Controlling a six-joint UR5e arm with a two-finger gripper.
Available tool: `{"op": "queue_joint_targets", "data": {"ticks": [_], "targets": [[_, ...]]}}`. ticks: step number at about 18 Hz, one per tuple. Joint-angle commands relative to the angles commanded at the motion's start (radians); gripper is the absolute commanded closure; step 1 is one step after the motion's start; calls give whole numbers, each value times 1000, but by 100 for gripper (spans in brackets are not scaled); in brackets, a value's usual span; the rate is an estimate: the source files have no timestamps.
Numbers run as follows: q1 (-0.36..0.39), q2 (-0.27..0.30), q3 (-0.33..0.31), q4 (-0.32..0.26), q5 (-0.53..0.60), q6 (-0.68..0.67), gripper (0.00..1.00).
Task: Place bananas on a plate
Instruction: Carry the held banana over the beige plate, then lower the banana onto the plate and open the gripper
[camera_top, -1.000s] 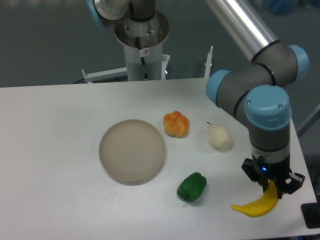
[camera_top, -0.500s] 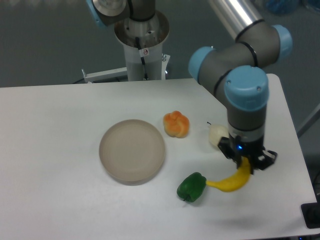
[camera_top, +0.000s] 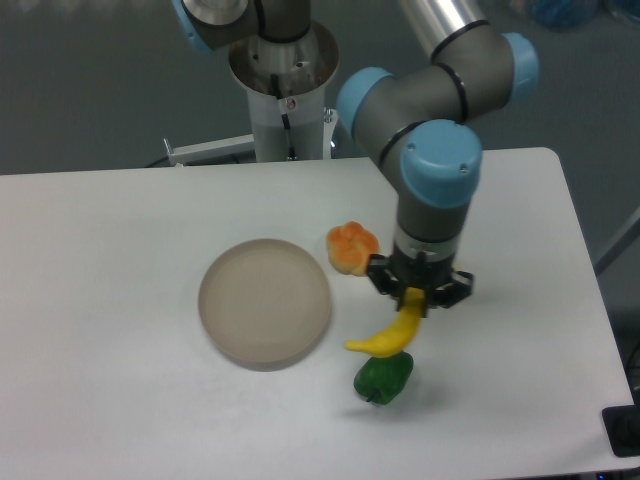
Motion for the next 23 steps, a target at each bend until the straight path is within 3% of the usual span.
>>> {"op": "queue_joint_targets", "data": {"ticks": [2,8,13,23], "targets": [[-41,0,-26,49,0,-64,67],[-109,2,-123,98,11,-105,67],[-137,34,-252,239,6,-69,67],[-147,29,-322,250,15,26,67]]}}
